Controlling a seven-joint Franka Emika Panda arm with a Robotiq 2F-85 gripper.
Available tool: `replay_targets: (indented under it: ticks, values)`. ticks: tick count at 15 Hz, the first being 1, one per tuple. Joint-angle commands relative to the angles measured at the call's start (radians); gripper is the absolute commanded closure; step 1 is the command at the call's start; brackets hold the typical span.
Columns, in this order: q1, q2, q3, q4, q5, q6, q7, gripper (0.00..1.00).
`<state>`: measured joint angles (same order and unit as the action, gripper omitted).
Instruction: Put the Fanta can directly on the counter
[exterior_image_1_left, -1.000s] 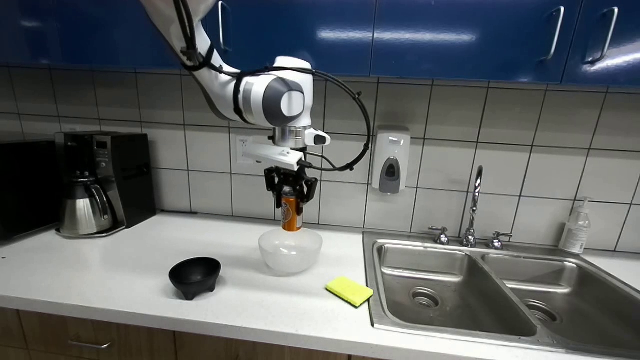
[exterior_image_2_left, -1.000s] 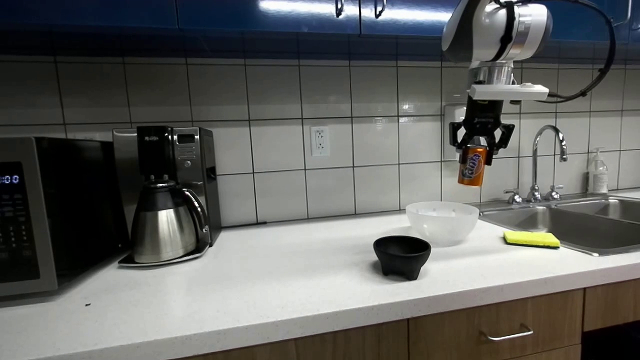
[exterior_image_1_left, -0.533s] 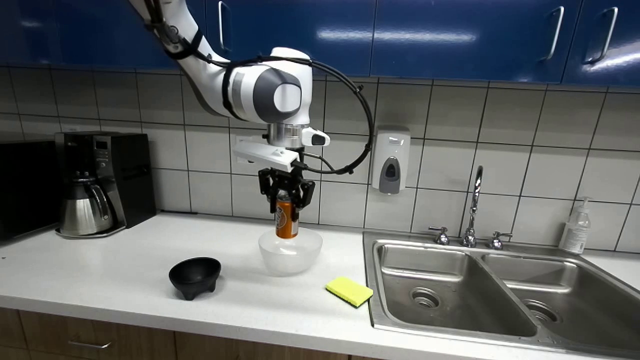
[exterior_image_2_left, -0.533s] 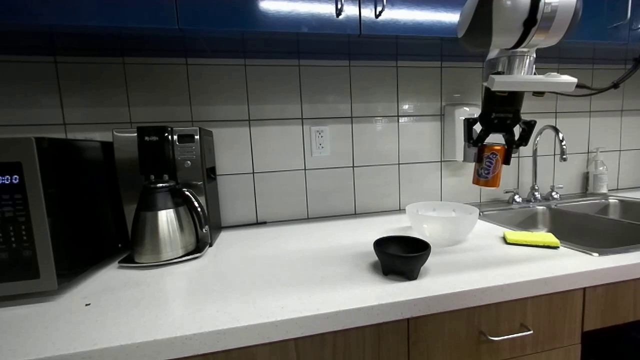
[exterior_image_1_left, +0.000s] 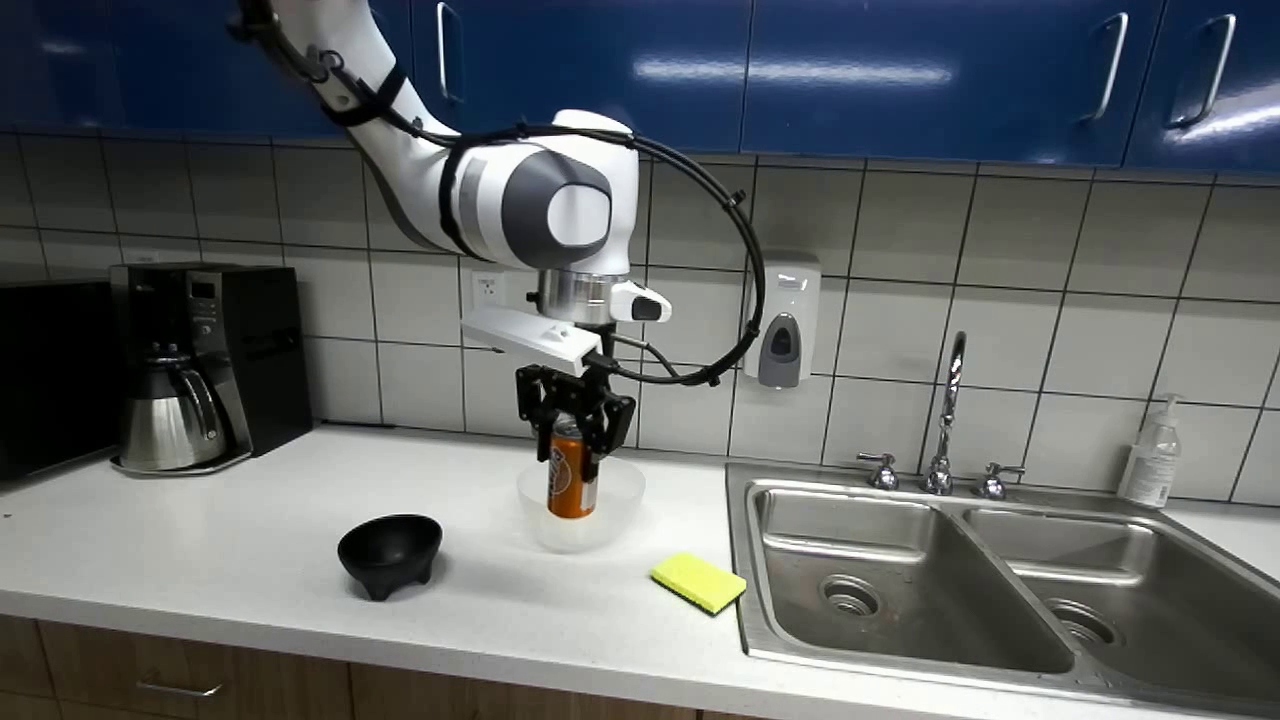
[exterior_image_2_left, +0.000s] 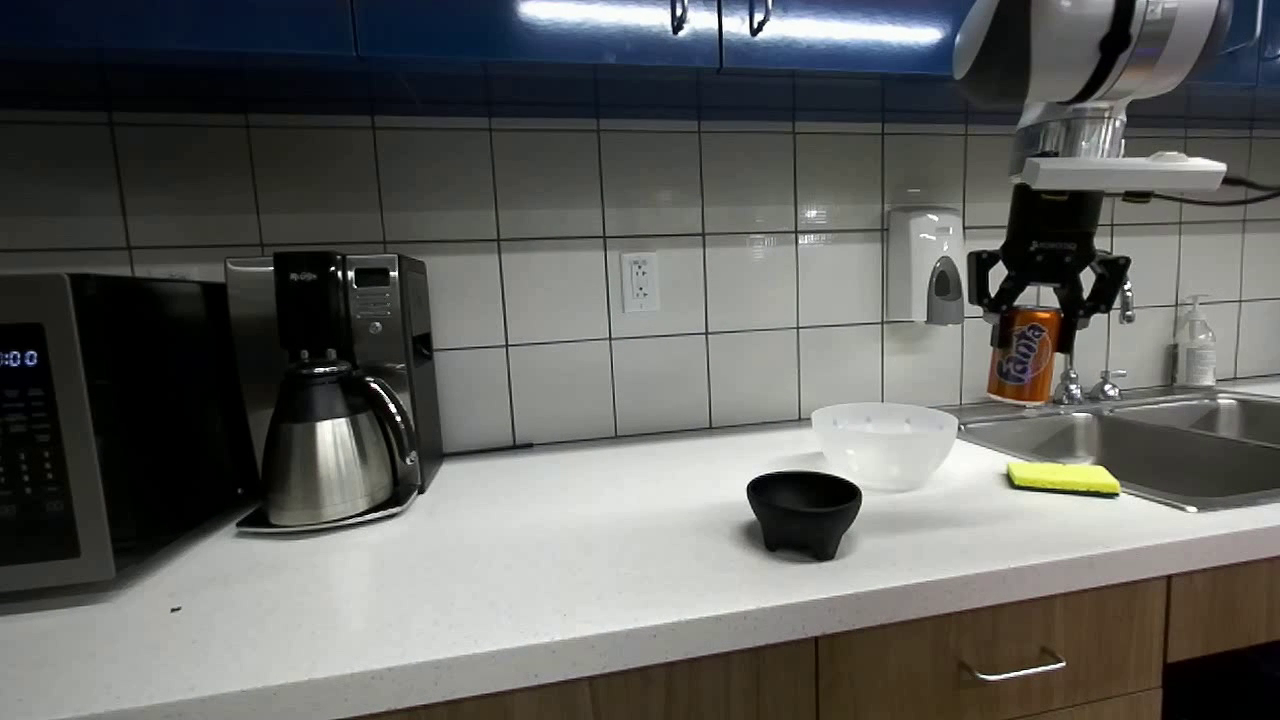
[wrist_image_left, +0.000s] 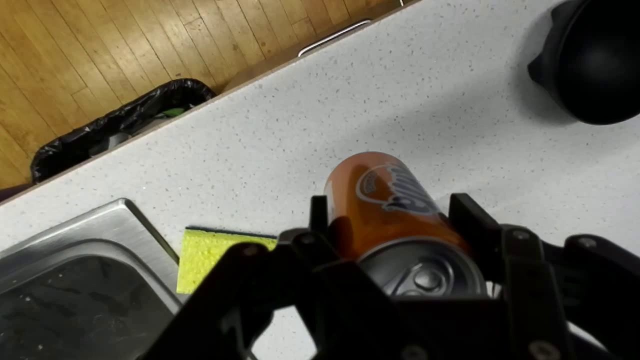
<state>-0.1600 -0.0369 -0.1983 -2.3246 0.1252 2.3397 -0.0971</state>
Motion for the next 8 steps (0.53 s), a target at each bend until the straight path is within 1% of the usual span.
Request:
replay_targets:
  ticks: [1,4,8]
  values:
    - [-0.019,-0.021,-0.012,-0.034,0.010,0.002,-0.042,0.62]
    - [-0.024,-0.001,-0.021,-0.048,0.014,0.020,-0.054,0.62]
    - [-0.027,0.046,-0.027,-0.058,0.039,0.072,-0.080,0.62]
